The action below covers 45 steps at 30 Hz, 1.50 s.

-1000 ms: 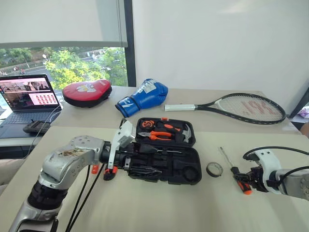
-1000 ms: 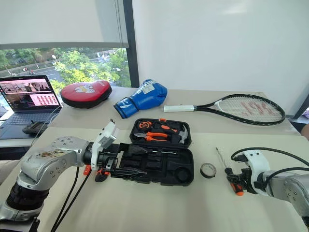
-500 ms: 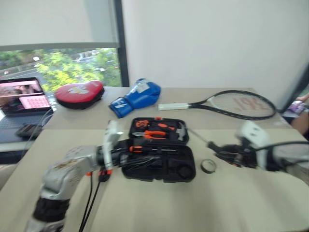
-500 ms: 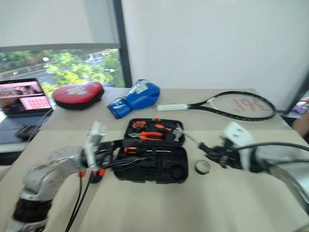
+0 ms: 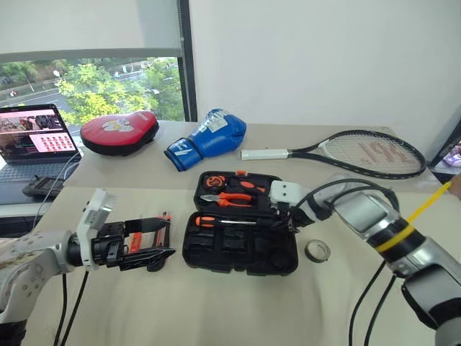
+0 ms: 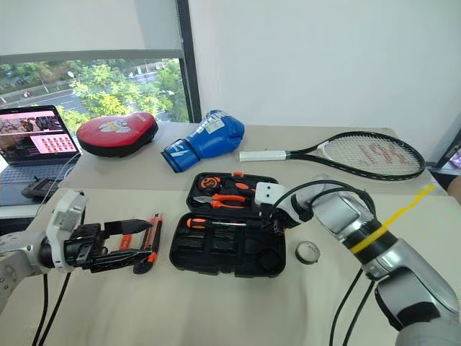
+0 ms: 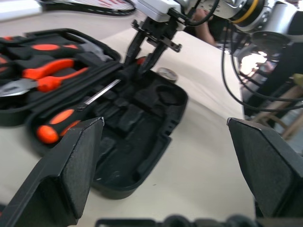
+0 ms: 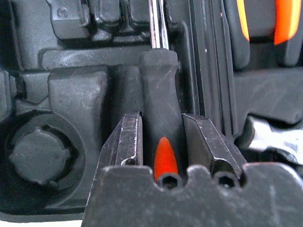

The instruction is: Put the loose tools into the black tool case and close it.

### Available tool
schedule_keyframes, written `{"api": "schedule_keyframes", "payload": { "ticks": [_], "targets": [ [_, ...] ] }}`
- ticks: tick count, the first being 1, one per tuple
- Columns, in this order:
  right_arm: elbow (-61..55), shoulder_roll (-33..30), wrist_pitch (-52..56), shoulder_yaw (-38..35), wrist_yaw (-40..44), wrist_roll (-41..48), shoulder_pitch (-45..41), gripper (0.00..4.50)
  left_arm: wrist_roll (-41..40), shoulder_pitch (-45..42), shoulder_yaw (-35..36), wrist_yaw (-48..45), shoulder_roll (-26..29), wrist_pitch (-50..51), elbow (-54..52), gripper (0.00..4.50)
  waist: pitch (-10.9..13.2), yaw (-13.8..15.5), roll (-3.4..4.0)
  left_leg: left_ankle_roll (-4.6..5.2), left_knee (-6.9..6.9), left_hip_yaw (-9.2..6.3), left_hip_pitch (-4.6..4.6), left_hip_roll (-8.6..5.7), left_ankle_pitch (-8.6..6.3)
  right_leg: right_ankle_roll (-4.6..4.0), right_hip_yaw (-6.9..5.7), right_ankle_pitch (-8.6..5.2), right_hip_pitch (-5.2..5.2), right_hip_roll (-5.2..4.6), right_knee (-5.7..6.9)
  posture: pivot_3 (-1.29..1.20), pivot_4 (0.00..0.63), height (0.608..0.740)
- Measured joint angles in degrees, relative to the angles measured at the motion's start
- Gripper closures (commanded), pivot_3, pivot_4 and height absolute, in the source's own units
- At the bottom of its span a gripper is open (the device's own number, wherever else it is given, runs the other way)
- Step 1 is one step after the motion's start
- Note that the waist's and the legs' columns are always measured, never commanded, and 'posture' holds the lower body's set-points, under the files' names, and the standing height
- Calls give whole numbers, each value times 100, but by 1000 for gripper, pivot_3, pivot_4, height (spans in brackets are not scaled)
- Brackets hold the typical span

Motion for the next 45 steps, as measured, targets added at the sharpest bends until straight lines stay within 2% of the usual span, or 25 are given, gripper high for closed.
{"api": "schedule_keyframes", "payload": {
  "ticks": [5,10,17,19,22,23,28,29,30,33,34,35,37,42,45],
  "targets": [
    [125,298,46,82,271,-232,-21,3523,-11,239,44,268,-76,-1,-275,0,1,-10,1,-8,0,-6,12,3,3,0,-7,0,6,2,5,0,150,740],
    [-290,281,611,-52,467,-219,54,3526,-1,255,42,411,-92,-104,-329,0,2,-19,2,-22,-2,-8,17,5,11,-2,-3,-1,-4,3,12,0,150,740],
    [-102,652,752,-94,342,-312,59,3526,-2,278,14,550,-146,-132,-357,0,1,-90,2,-28,-3,-8,25,6,15,-6,1,1,-3,6,20,0,150,740],
    [-77,699,750,-110,331,-347,61,2519,-2,311,14,555,-146,-147,-358,0,1,-102,1,-29,-3,-8,30,6,15,-6,3,1,0,6,23,0,150,740],
    [-24,725,699,-216,259,-397,135,1621,-2,343,14,571,-146,-188,-370,0,1,-96,1,-30,-4,-8,45,6,15,-8,3,1,14,5,24,0,150,740],
    [-57,692,657,-287,265,-409,208,1472,-2,354,14,595,-146,-193,-394,0,1,-95,1,-30,-7,-8,58,6,14,-8,3,1,26,4,22,0,150,740],
    [-259,698,945,-633,323,-118,431,1472,5,377,-9,604,-147,-228,-413,0,1,-98,0,-35,-15,-8,69,8,9,-13,8,1,28,4,26,0,150,740],
    [-372,704,1021,-786,380,78,557,2011,9,366,-40,605,-154,-242,-400,0,1,-93,1,-36,-16,-8,66,8,9,-14,7,0,24,4,26,0,150,740],
    [-451,719,1037,-910,389,222,640,2215,11,364,-49,607,-166,-245,-386,0,1,-90,1,-37,-18,-8,64,9,9,-14,7,0,22,5,26,0,150,740],
    [-745,850,1255,-1603,280,780,885,3217,37,314,-147,658,-222,-324,-323,0,1,-83,1,-36,-17,-8,60,7,9,-14,7,1,23,-1,24,0,150,740],
    [-931,902,1275,-1934,177,979,983,3389,54,311,-155,681,-274,-353,-308,0,1,-82,1,-35,-16,-8,61,6,8,-14,8,1,24,-4,24,0,150,740],
    [-1097,963,1273,-2171,36,1091,1066,3902,72,311,-159,714,-295,-360,-297,0,1,-82,1,-35,-16,-9,61,7,8,-13,7,1,25,-4,24,0,150,740],
    [-1355,1066,1267,-2467,-296,1147,1271,4448,124,310,-162,784,-332,-396,-276,0,1,-82,1,-35,-17,-9,64,7,8,-14,7,1,26,-6,25,0,150,740],
    [-2009,1567,1233,-2674,-1508,1005,2237,4448,275,390,-146,845,-393,-610,-80,0,1,-83,1,-39,-18,-9,64,7,8,-15,7,1,22,-8,33,0,150,740],
    [-2151,1902,1006,-2309,-2247,691,2829,4448,354,475,-145,843,-395,-655,-55,0,1,-86,1,-40,-17,-6,64,4,10,-15,9,1,18,-8,38,0,150,740]
  ]
}}
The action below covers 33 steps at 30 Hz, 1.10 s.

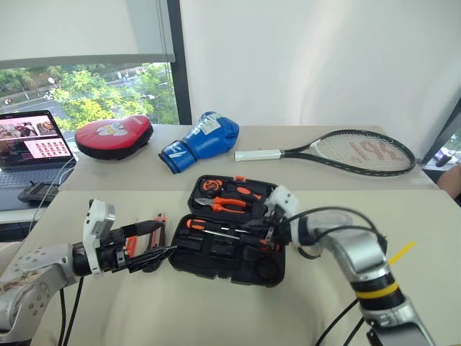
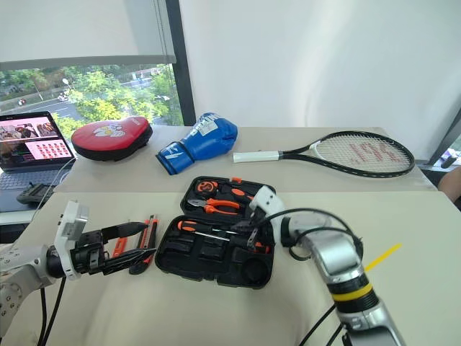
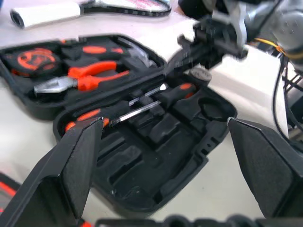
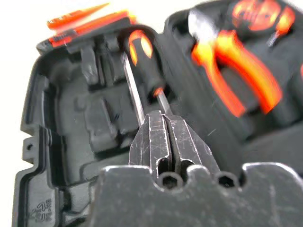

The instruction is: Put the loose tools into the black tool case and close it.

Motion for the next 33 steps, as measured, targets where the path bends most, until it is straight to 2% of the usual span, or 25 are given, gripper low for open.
{"api": "schedule_keyframes", "payload": {
  "ticks": [7,10,13,15,17,18,20,21,22,26,30,31,33],
  "targets": [
    [-43,-199,-895,910,-447,-938,115,4448,29,-64,-13,121,1,-31,16,0,-7,-30,-7,9,0,3,64,5,-5,-10,3,2,48,16,5,0,150,740],
    [67,-315,-1222,1234,-428,-1321,21,4448,82,-71,-43,291,-20,-21,11,0,-30,-18,-25,29,-24,-1,136,17,-21,-26,-1,-11,108,24,-2,0,150,740],
    [237,-333,-1529,1357,-428,-1495,27,4448,122,-75,-42,655,-185,-19,6,0,-87,-9,-54,23,-67,0,188,17,-18,-32,1,-15,126,22,-17,0,150,740],
    [247,-248,-1664,1128,-431,-1356,209,4448,170,-111,12,1082,-317,36,-47,0,-110,6,-81,11,-89,-2,195,22,-12,-37,2,-18,128,23,-22,0,150,740],
    [-73,-33,-2091,510,53,-311,798,4448,407,-108,142,1875,-514,126,-141,0,-111,64,-98,4,-92,-16,171,25,-12,-38,2,-18,126,24,-24,0,150,740],
    [-295,39,-2139,371,245,124,985,4027,453,-113,238,2211,-569,277,-154,0,-97,69,-83,-1,-91,-16,136,24,-9,-39,2,-16,98,24,-21,0,150,740],
    [-1097,45,-1731,-244,381,1250,970,3794,613,-216,321,3201,-567,1050,-282,0,-74,72,-51,-50,-86,-16,89,19,24,-37,9,-9,47,13,-5,0,150,740],
    [-1378,-76,-1580,-543,394,1569,885,3297,619,-260,378,3489,-563,1346,-312,0,-74,72,-51,-50,-87,-17,84,22,23,-37,6,-9,43,9,-9,0,150,740],
    [-1568,-197,-1492,-734,403,1748,836,3186,620,-270,428,3648,-562,1512,-311,0,-75,73,-54,-50,-88,-19,84,27,22,-37,3,-9,43,9,-12,0,150,740],
    [-2134,-860,-958,-1256,528,2575,964,1633,565,-229,562,4372,-686,2380,-536,0,-76,79,-58,-14,-94,-27,77,35,-7,-43,2,-12,40,2,-22,0,150,740],
    [-2364,-1476,-707,-1675,591,2972,1042,312,541,-243,529,4897,-1000,3012,-781,0,-74,126,-56,-17,-88,-28,60,32,-4,-46,4,-11,30,-2,-21,0,150,740],
    [-2402,-1574,-685,-1762,591,3026,1077,52,565,-266,528,5015,-1058,3101,-786,0,-75,135,-57,-17,-88,-28,61,32,-4,-47,4,-11,31,-2,-21,0,150,740],
    [-2490,-1758,-625,-1952,583,3193,1230,52,754,-289,450,5292,-1097,3329,-784,0,-75,142,-58,-16,-89,-29,60,33,-4,-49,7,-11,32,1,-21,0,150,740]
  ]
}}
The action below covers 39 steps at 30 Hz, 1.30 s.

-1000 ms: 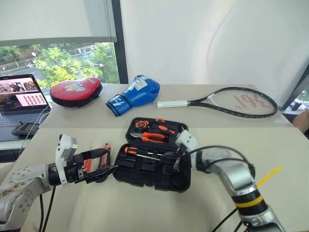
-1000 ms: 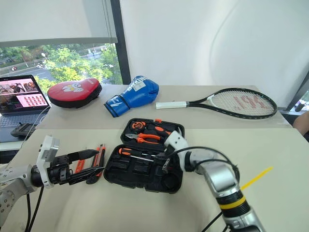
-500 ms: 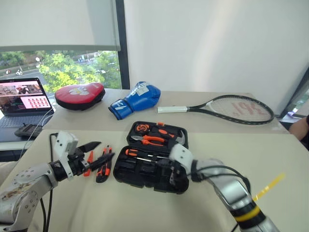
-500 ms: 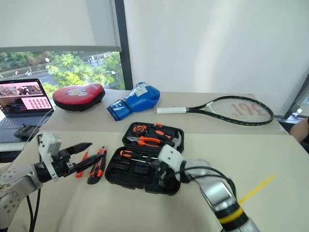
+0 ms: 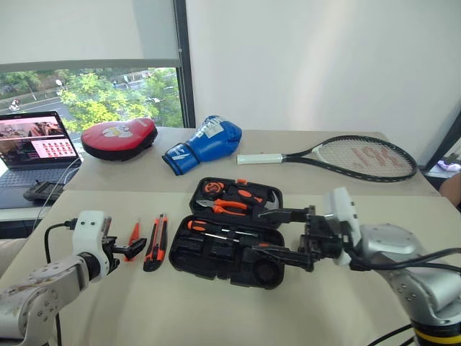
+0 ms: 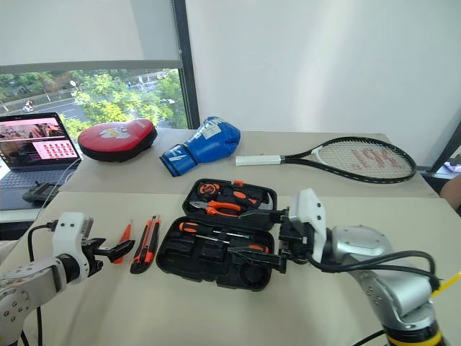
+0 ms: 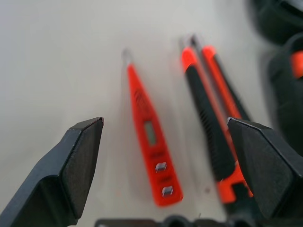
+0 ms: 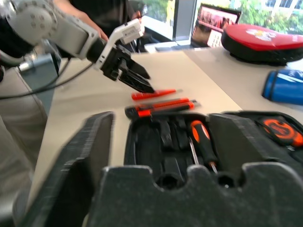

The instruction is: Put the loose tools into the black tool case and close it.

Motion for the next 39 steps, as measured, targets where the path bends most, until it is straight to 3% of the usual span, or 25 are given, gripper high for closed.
{"api": "schedule_keyframes", "payload": {
  "ticks": [5,12,15,18,26,29,31,34,39],
  "targets": [
    [-224,-312,139,-307,-92,386,273,52,329,93,-261,218,-79,193,-27,0,0,2,0,3,0,0,-1,0,-1,-3,4,-2,1,-4,-2,0,150,740],
    [-404,-525,158,-494,-270,612,472,0,532,-145,-261,360,-655,240,-3,1950,-6,63,11,16,2,-2,3,-8,5,-3,1,-2,12,-26,-1,0,150,740],
    [-445,-579,158,-499,-332,611,562,0,579,-154,-248,350,-720,232,-4,3145,-6,89,11,19,2,-3,3,-15,7,-2,-1,-2,15,-32,-2,0,150,740],
    [-451,-590,157,-499,-365,610,633,0,676,-129,-209,287,-776,101,2,4028,-6,105,11,26,2,-4,2,-23,7,-2,-3,-1,15,-44,-3,0,150,740],
    [-462,-584,144,-498,-495,599,693,0,523,36,-197,-1033,-520,-851,410,4026,-4,140,6,30,6,-4,-16,-27,10,-2,-10,-2,2,-45,-5,0,150,740],
    [-545,-572,138,-515,-589,613,776,0,437,-244,-283,-2158,46,-1633,611,4026,0,157,-1,25,13,-8,-35,-27,14,-5,-21,-3,-9,-31,-3,0,150,740],
    [-673,-587,128,-694,-583,688,1058,0,292,-528,-736,-3595,997,-2122,698,4026,0,167,-1,25,14,-5,-38,-28,13,-13,-28,-8,-9,2,-7,0,150,740],
    [-789,-658,121,-1026,-547,827,1421,0,629,-1284,-1803,-5300,1693,-3126,1142,4026,-1,185,27,43,21,12,-35,-42,8,-26,-35,-23,0,-2,-11,0,150,740],
    [-1010,-793,119,-1458,-598,861,1875,0,1702,-2770,-3366,-7040,1542,-4918,2806,4026,3,150,20,64,39,28,-37,-35,-1,10,-18,-3,3,23,-17,0,150,740]
  ]
}}
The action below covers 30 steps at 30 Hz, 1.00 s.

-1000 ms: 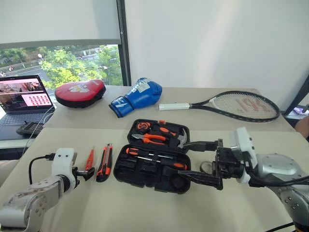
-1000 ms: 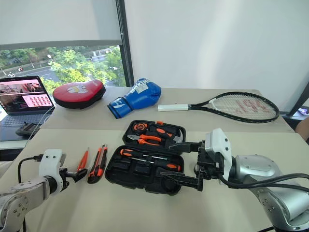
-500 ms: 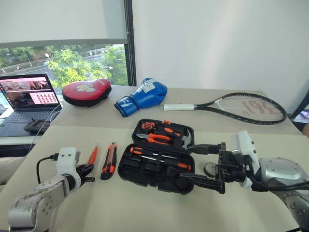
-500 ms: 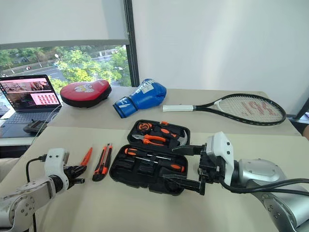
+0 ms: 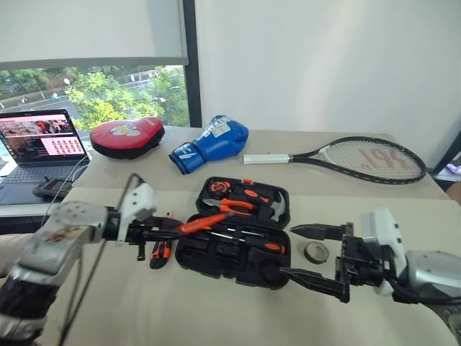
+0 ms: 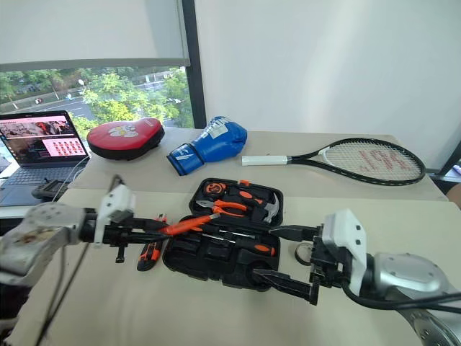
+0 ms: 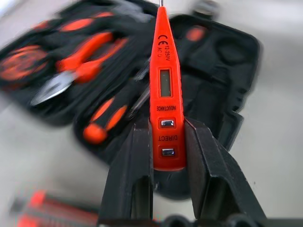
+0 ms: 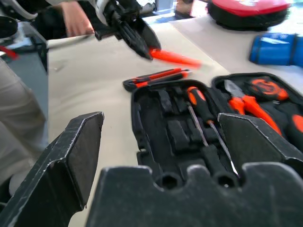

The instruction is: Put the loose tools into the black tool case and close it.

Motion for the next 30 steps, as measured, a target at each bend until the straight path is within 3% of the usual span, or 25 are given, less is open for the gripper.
{"api": "schedule_keyframes", "payload": {
  "ticks": [5,11,20,30],
  "targets": [
    [-419,-34,10,-623,-130,39,830,0,1181,-1329,-1088,-728,-835,-1596,2035,4026,4,16,-7,14,31,-2,-20,1,-7,15,-3,6,-3,7,5,0,150,740],
    [-813,3,9,-1394,-202,201,1745,0,1712,-1905,-1392,-1265,-1294,-2649,3405,4026,9,-41,-16,49,76,4,-34,1,-29,46,10,13,-2,0,3,0,150,740],
    [-1092,25,-13,-1622,-457,433,2123,0,1938,-2145,-1337,-1385,-1576,-3242,4142,4026,13,-12,-23,57,91,3,-31,4,-34,59,11,20,3,-7,7,0,150,740],
    [-1068,-31,-103,-1585,-534,436,2076,0,1991,-2117,-1311,-1364,-1528,-3034,4007,4026,13,-16,-23,56,99,3,-30,5,-33,60,12,21,3,-5,13,0,150,740]
  ]
}}
